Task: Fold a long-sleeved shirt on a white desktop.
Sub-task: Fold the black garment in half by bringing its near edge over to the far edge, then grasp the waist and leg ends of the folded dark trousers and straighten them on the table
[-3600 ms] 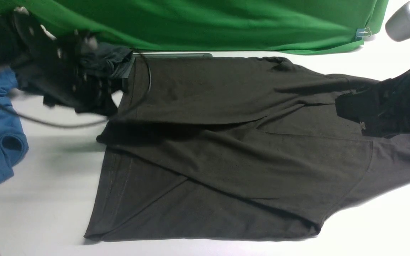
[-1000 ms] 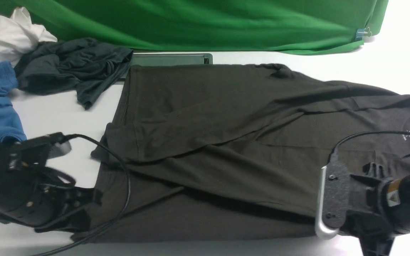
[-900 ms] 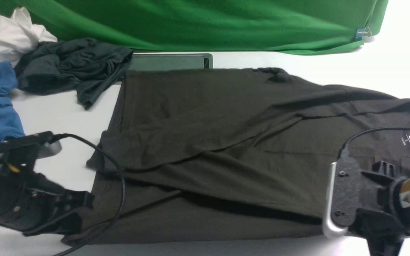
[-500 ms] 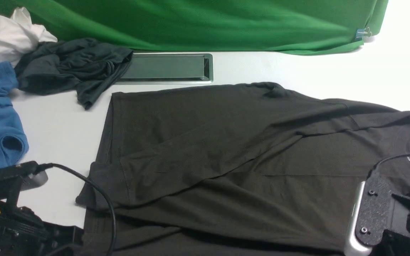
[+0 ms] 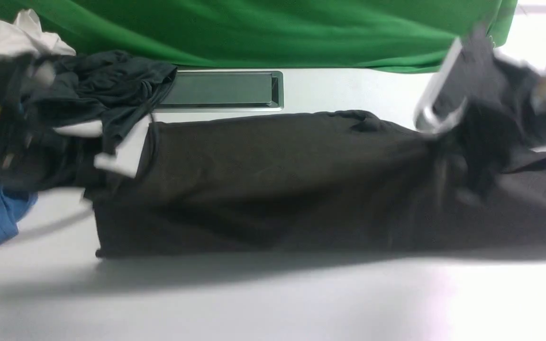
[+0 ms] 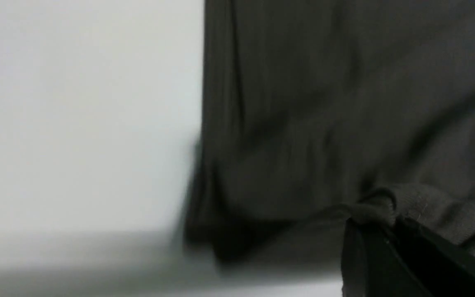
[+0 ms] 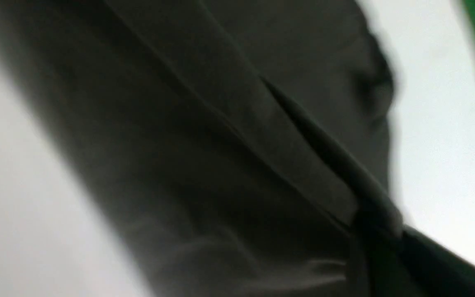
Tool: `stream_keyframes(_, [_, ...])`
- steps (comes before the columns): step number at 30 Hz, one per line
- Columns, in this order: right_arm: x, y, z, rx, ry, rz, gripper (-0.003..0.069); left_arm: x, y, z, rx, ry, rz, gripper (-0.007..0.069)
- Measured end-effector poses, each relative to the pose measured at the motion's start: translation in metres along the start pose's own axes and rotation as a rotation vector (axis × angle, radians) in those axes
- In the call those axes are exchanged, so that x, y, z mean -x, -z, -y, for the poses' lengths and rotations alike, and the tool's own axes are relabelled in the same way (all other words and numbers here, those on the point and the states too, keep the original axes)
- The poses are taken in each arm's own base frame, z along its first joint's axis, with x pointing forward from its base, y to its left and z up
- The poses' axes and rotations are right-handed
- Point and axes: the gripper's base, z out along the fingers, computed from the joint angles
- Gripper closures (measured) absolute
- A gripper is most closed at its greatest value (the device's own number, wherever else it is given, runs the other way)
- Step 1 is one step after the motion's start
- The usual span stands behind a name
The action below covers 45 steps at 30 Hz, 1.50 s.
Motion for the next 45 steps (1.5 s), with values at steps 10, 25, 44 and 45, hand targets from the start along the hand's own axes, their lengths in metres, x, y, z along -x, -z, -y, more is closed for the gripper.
stream_keyframes(10, [0.025,-0.144,0.07,-0.087,-0.062,0.022,0.062,0.113,-0.125,-0.01,0.013,0.043,0.193,0.0496])
stream_keyframes(25, [0.034,-0.082,0.084,-0.086,-0.668,0.043,-0.0022,0.105,-0.116,-0.012,0.081,-0.032,-0.095,-0.0065])
stream_keyframes(44, [-0.026,0.001,0.011,-0.014,-0.936,0.013,0.0064,-0.042,-0.118,-0.035,0.015,0.547,0.093,-0.0069])
stream_keyframes(45, [-0.028,-0.001,0.01,-0.013,-0.931,0.01,0.0064,-0.041,-0.123,-0.037,0.022,0.551,0.108,-0.0069])
